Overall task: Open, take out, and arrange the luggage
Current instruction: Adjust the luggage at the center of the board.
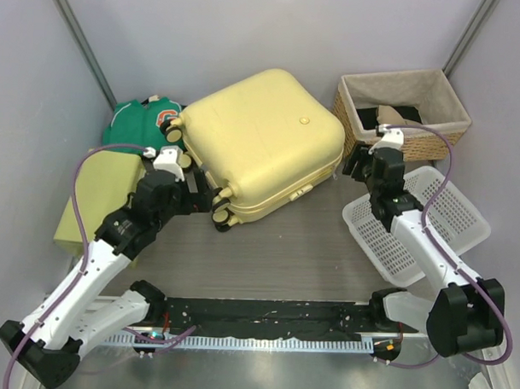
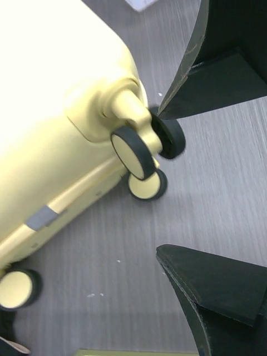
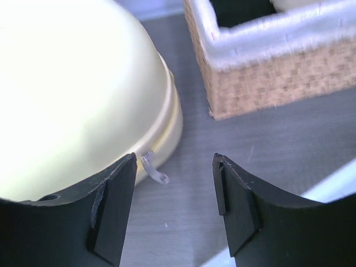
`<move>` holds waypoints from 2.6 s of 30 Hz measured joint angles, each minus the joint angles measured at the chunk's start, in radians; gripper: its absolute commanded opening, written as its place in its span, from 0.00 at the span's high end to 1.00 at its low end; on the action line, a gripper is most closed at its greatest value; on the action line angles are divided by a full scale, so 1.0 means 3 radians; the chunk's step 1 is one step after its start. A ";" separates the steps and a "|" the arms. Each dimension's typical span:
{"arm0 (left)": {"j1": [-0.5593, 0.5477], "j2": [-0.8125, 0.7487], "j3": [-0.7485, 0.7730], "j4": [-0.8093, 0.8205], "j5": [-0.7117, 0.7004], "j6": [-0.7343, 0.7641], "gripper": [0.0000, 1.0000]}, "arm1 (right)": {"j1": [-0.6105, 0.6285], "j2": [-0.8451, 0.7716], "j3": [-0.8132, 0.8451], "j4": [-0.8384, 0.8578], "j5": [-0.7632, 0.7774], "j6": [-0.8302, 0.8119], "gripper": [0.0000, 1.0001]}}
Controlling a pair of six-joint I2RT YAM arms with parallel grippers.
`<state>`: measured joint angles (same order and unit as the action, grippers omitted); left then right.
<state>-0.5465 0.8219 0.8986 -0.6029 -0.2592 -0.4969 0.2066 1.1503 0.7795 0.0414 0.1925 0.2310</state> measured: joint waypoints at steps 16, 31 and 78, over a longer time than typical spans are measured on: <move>0.0804 0.1166 0.0408 0.0868 0.1486 -0.0336 0.00 | -0.0393 0.1869 0.2252 -0.0244 -0.1821 0.0125 0.13; 0.0914 0.1700 0.0692 0.1057 0.1665 -0.0354 0.00 | -0.0573 0.2127 0.1826 0.0740 -0.2753 0.0403 0.13; 0.1085 0.3342 0.2232 0.1665 0.1146 0.0060 0.00 | -0.0047 0.0334 -0.0118 0.1062 -0.1918 0.0885 0.14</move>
<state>-0.2211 1.8244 1.5681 -0.1036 0.0845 -0.4789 0.1925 1.2507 0.7441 0.3599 -0.3828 0.4965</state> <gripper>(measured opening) 0.998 0.868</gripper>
